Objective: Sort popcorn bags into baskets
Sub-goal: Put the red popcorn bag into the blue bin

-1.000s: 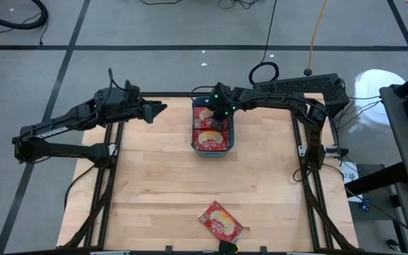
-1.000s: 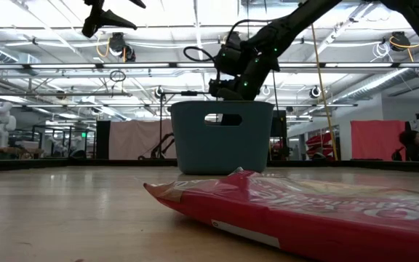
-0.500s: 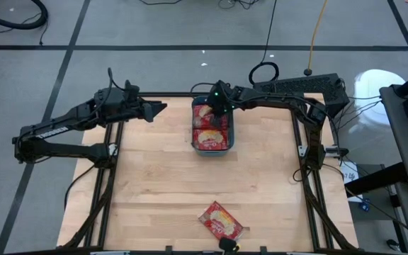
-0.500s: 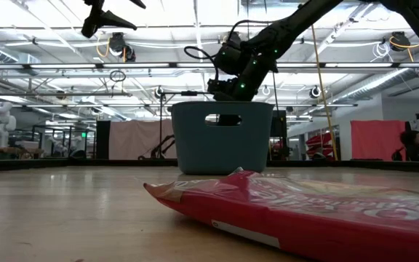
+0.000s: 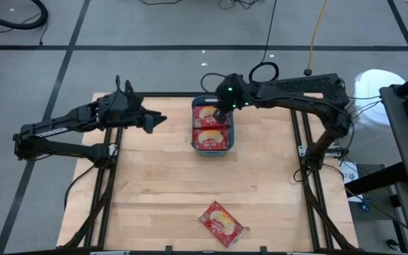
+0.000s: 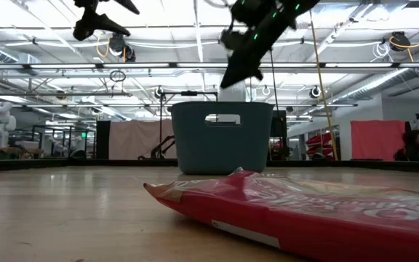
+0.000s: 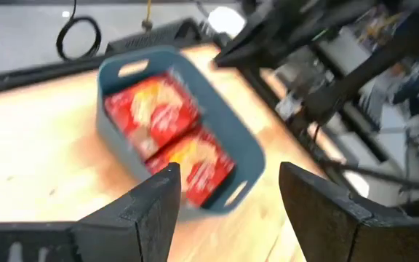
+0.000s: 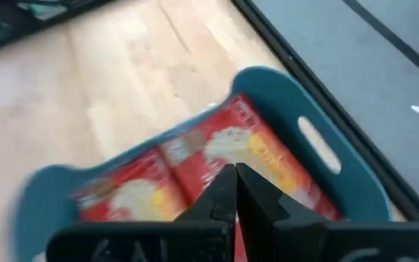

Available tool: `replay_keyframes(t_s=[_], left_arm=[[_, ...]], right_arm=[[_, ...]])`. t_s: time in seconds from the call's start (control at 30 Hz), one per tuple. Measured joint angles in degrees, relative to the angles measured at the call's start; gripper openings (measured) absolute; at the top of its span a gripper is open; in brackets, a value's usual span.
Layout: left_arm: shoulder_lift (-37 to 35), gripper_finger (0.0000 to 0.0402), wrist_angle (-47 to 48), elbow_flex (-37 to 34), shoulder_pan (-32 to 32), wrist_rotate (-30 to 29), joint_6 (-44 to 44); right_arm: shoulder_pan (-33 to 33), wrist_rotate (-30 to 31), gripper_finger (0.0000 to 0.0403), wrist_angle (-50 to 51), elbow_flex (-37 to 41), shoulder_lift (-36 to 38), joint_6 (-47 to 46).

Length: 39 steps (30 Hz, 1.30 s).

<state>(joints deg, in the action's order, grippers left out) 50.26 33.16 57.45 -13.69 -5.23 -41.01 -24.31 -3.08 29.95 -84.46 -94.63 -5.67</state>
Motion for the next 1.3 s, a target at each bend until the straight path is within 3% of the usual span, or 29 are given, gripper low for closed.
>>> replay_keyframes(t_s=[0.23, 0.37, 0.53, 0.73, 0.93, 1.17, 1.3], left_arm=[[0.0, 0.0234, 7.34, 0.0, 3.63, 0.66, 1.79], [1.36, 0.0234, 5.77, 0.02, 8.37, 1.94, 1.3], [8.48, 0.0234, -4.36, 0.09, 19.44, 4.36, -1.45], [23.05, 0.0234, -21.46, 0.44, 30.63, 3.4, -6.8], [38.47, 0.0234, -20.55, 9.74, 35.97, 0.63, -12.71], [54.31, 0.0234, -8.2, 27.25, 38.37, -0.79, -14.38], [60.92, 0.0234, -3.25, 32.17, 38.64, -0.8, -22.37]], right_arm=[[4.72, -0.11, 0.0, 10.14, -0.03, 10.31, -3.08], [7.86, -0.44, 0.0, 13.33, -0.03, 15.09, -3.11], [10.78, -6.24, 0.0, 16.91, -0.03, 20.04, -4.81], [15.16, -11.36, 0.0, 24.56, 1.43, 26.19, -9.18], [19.71, -12.21, 0.0, 24.2, 8.58, 34.73, -10.2], [22.21, -12.22, 0.0, 21.92, 19.41, 43.52, -12.67], [24.43, -12.27, 0.0, 19.85, 24.73, 46.67, -14.89]])
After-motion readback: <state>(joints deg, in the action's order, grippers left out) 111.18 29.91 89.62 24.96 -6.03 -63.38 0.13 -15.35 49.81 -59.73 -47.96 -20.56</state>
